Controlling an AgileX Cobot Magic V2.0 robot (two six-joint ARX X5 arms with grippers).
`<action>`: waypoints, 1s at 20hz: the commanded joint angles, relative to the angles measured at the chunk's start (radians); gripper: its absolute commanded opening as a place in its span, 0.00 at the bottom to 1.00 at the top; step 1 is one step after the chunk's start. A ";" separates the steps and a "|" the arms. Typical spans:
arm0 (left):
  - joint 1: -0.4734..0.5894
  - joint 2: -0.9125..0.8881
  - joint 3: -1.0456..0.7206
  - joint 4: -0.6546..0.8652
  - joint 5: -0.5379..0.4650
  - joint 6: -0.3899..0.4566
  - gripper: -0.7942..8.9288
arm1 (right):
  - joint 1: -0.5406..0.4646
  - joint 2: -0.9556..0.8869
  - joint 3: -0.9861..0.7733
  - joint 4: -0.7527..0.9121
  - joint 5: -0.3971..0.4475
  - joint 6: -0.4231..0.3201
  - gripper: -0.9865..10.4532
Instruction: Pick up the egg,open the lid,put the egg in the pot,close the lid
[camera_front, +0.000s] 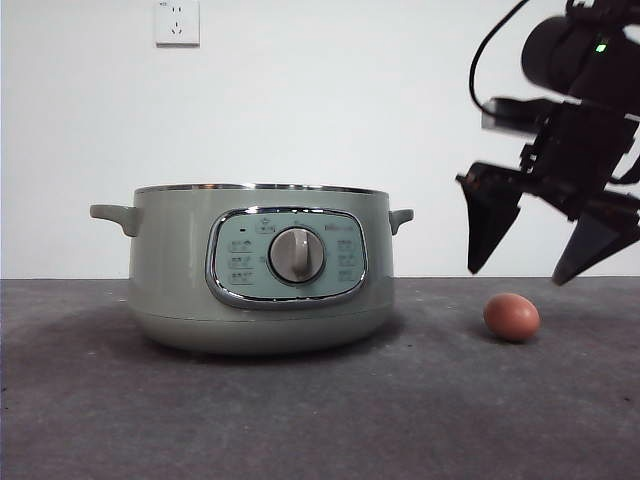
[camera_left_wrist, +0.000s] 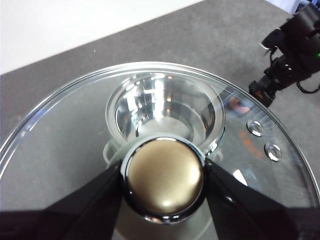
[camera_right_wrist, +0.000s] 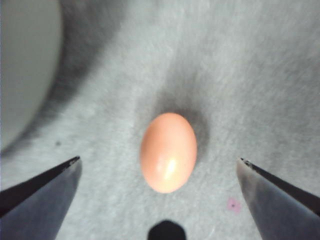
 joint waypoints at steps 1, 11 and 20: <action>0.002 -0.032 -0.005 0.013 0.004 -0.007 0.07 | 0.006 0.036 0.005 0.024 0.017 -0.004 0.58; 0.002 -0.103 -0.064 -0.029 0.004 -0.045 0.07 | 0.006 0.139 0.005 0.090 0.035 -0.002 0.51; 0.002 -0.102 -0.064 -0.027 0.004 -0.044 0.07 | 0.006 0.144 0.005 0.085 0.018 0.023 0.07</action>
